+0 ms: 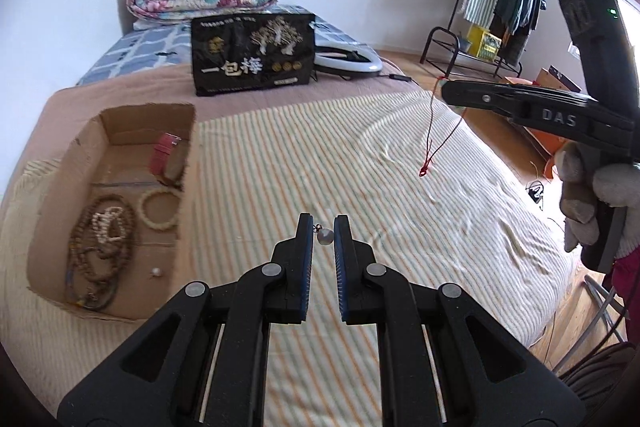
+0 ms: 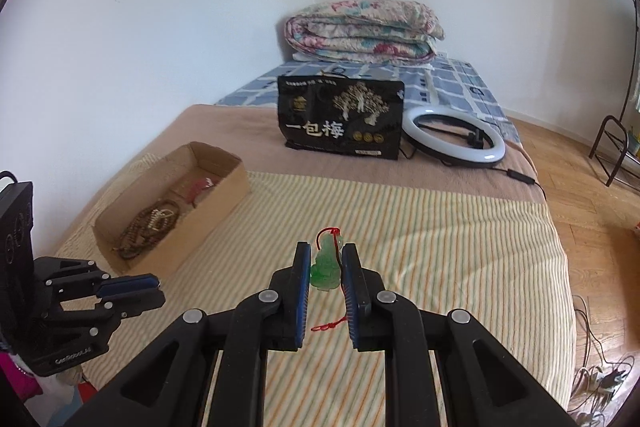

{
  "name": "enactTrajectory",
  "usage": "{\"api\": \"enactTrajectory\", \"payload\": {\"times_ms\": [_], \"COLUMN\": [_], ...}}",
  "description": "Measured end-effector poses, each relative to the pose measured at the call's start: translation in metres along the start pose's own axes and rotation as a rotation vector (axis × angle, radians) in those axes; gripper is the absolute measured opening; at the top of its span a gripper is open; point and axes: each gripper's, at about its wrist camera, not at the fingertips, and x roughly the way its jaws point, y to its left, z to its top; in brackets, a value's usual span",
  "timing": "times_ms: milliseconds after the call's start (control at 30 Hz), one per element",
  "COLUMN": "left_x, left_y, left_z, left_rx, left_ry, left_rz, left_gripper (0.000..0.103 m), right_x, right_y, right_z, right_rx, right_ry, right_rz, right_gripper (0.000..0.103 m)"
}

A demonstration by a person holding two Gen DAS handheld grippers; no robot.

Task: Organize jewelry
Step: 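Carry the earring and green pendant with both tools over the box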

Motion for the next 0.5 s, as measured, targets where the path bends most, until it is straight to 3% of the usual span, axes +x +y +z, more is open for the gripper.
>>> {"api": "enactTrajectory", "payload": {"times_ms": [500], "left_x": [-0.034], "left_y": [0.078], "left_z": [0.023], "left_rx": [-0.05], "left_ry": [-0.052], "left_rz": [0.108], "left_gripper": [0.009], "right_x": [-0.004], "right_y": [0.065], "right_z": [0.03], "right_rx": [-0.057], "right_ry": [-0.046], "right_rz": [0.103], "right_gripper": [0.014]}}
